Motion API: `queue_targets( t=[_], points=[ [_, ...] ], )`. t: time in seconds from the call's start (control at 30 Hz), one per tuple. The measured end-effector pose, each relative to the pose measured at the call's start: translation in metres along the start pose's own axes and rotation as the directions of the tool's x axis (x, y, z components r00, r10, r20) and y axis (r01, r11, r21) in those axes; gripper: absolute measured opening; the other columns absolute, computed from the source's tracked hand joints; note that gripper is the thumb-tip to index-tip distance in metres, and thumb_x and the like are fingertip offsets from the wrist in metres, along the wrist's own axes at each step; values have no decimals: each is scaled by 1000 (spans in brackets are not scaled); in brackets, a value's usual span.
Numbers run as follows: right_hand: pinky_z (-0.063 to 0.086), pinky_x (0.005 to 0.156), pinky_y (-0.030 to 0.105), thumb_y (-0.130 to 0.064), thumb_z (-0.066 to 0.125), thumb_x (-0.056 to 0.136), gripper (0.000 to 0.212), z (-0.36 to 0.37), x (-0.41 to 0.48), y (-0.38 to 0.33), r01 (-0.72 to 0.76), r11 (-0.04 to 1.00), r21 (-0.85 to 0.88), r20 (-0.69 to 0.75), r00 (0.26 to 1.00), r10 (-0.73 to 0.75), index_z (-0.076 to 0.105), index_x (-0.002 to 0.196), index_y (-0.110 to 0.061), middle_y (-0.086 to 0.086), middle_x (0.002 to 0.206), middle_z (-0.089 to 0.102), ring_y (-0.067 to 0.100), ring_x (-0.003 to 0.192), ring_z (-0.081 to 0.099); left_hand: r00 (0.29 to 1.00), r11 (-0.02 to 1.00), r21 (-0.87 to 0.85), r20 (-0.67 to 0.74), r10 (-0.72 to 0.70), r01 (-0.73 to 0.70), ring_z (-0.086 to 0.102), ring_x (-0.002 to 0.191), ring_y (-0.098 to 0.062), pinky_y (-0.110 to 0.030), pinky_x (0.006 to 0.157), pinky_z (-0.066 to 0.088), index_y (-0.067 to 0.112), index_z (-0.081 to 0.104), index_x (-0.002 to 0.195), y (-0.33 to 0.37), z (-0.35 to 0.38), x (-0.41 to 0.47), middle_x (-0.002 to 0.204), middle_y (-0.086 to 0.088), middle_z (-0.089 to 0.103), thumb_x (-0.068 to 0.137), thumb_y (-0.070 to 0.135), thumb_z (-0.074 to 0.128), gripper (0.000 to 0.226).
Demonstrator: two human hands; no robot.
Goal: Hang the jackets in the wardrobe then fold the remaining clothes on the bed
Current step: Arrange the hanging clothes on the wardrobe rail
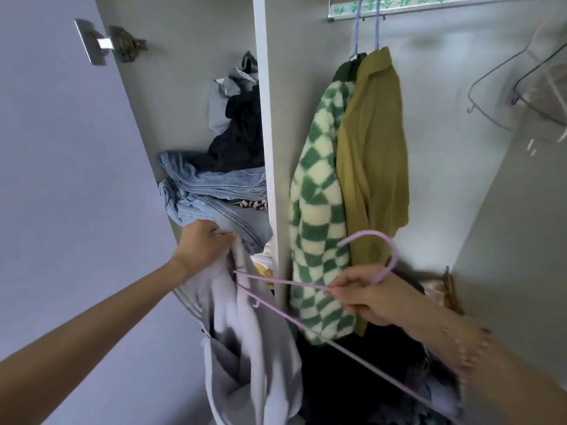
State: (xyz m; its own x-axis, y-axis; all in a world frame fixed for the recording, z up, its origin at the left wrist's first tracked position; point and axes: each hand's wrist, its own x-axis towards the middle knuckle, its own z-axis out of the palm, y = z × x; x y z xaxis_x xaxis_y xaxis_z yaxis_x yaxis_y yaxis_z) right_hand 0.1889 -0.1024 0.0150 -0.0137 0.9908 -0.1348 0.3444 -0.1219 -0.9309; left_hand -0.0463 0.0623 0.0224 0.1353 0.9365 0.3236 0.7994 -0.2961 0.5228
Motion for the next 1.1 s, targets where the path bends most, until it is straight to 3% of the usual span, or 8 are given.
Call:
queue_targets(
  t=[0.1,0.2,0.33,0.43,0.63,0.87,1.0,1.1],
  points=[
    [17,33,16,-7,59,89,11,25,13,-4,-123,982,144,36,992,119,64,90,2,2,53,51,7,33,27,1000,1000,15,5,-16,16,31,53,-16,-22,47,27,4,38,55,-12,-7,-11,56,-10,40,86,19,56,39],
    [18,31,15,-6,58,89,5,48,19,-12,-124,979,162,58,992,116,62,88,-4,2,54,50,6,30,26,999,999,41,23,-29,28,33,58,-20,-23,49,27,3,36,56,-22,-16,-25,58,-12,40,86,18,58,41],
    [26,32,13,-7,58,87,8,87,24,-21,-37,999,34,-10,999,37,60,81,-12,-4,52,51,1,28,35,998,995,78,19,-58,56,31,50,-14,-18,43,26,7,33,49,-33,-28,-42,51,-5,37,85,12,56,44],
    [27,34,8,-7,58,85,14,101,26,-26,12,996,-92,-33,999,-15,56,73,-15,-12,50,52,-2,28,40,995,987,136,28,-92,87,33,54,-20,-25,46,27,8,35,47,-50,-42,-50,50,-4,39,81,13,55,39],
    [16,29,13,-1,56,88,10,98,18,-39,-131,981,143,242,966,94,52,80,-6,5,54,48,4,27,23,993,971,205,-17,-119,120,35,57,-25,-28,45,26,7,34,47,-66,-56,-60,54,-9,42,83,17,54,42],
    [19,29,14,0,54,86,13,141,43,-43,-221,971,93,324,929,181,52,75,-6,4,56,48,5,31,27,995,978,185,5,-99,97,31,52,-18,-28,57,30,6,35,47,-78,-54,-75,50,-5,40,87,23,59,49],
    [17,29,14,1,54,89,6,124,34,-62,-192,968,159,395,911,116,54,84,-3,5,57,49,5,31,23,977,957,206,-115,-181,202,39,58,-27,-30,53,31,3,41,54,-104,-79,-73,56,-9,47,90,26,58,45],
    [16,29,13,0,56,88,4,113,35,-66,-164,971,172,385,919,86,55,85,-2,6,57,49,5,30,22,971,962,151,-111,-214,229,37,55,-24,-30,51,30,6,37,50,-112,-85,-76,53,-7,45,89,26,59,49]
  ],
)
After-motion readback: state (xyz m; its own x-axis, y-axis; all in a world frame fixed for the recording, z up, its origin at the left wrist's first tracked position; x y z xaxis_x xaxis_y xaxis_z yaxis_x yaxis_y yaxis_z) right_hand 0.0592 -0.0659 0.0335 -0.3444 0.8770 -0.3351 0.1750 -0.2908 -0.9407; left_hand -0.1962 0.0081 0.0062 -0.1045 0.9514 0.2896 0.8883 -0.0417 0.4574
